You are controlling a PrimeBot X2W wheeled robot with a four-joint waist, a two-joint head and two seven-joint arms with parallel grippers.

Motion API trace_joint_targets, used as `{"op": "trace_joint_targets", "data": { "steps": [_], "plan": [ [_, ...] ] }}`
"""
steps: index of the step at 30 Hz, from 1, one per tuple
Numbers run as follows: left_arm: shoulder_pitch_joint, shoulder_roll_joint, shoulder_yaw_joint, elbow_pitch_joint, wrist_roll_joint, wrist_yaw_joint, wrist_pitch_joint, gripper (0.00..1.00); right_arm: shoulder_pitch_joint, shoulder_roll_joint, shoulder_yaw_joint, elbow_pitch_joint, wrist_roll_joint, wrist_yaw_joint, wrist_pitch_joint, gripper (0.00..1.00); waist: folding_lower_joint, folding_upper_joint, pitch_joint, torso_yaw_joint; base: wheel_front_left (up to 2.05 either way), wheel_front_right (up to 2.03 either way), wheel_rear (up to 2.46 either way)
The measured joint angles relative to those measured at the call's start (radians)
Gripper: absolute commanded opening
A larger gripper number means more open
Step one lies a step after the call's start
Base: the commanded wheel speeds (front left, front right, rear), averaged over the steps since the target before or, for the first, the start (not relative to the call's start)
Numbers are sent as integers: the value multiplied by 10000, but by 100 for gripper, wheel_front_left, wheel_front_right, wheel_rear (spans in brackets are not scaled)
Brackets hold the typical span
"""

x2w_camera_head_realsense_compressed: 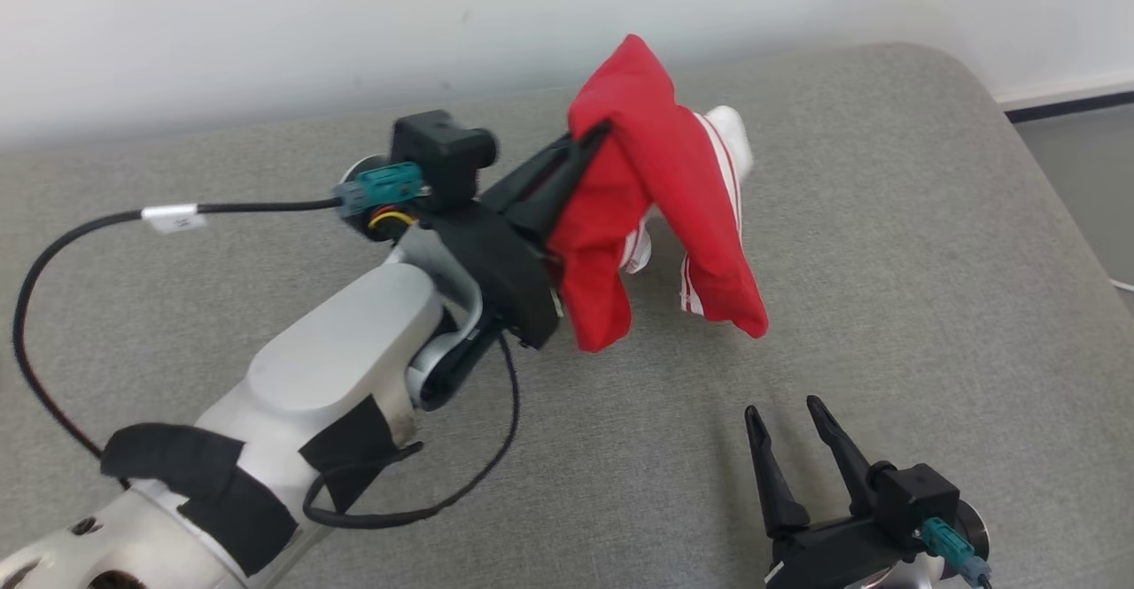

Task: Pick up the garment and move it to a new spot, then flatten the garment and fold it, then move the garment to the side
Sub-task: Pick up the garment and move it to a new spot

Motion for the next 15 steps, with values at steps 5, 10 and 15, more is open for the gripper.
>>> {"op": "trace_joint_targets", "data": {
  "steps": [5, 10, 15],
  "plan": [
    [694, -111, 1498, 625, 719, 12, -203, 20, 4, 12, -155, -6, 0, 0, 2, 100, 0, 0, 134, -307, 0, 0, 0],
    [2518, -151, 2961, 627, 2127, 10, -228, 100, -2, 42, -290, -46, -4, 0, 0, 100, 1, 0, 214, -212, 0, 0, 0],
    [4524, -117, 4744, 207, 3475, 8, -228, 100, -5, 36, -311, -44, -23, 0, 2, 100, 1, 0, 78, 119, 0, 0, 0]
  ]
}}
